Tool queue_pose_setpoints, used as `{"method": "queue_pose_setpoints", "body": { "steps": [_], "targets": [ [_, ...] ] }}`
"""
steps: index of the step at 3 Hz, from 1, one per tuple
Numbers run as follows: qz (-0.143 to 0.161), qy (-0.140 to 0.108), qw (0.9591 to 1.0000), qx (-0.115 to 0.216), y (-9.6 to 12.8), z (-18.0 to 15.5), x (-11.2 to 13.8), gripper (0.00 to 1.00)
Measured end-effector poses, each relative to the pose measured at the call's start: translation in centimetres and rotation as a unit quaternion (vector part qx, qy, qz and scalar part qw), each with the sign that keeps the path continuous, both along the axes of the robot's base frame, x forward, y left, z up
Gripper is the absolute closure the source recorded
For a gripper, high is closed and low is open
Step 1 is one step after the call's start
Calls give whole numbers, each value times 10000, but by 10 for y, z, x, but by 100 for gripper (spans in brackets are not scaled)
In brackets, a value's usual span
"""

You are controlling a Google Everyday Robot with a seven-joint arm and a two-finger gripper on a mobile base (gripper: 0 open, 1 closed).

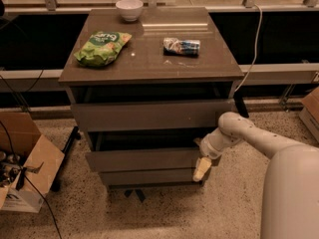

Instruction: Open middle drawer

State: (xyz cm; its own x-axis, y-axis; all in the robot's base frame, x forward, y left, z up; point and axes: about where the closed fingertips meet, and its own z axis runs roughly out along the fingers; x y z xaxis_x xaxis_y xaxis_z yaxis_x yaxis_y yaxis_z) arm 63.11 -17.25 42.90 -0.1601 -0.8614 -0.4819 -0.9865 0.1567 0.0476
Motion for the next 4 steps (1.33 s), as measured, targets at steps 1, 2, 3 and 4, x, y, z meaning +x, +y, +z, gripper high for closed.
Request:
{"method": "queue_pose_setpoints", "body": {
  "steps": [1,2,3,4],
  "targets": [
    [109,23,9999,-9,2,-4,-1,0],
    [219,198,9995,87,1,-14,-16,18],
    [237,313,9991,133,0,-15,-27,49],
    [237,313,9991,133,0,-9,-27,72]
  ]
}}
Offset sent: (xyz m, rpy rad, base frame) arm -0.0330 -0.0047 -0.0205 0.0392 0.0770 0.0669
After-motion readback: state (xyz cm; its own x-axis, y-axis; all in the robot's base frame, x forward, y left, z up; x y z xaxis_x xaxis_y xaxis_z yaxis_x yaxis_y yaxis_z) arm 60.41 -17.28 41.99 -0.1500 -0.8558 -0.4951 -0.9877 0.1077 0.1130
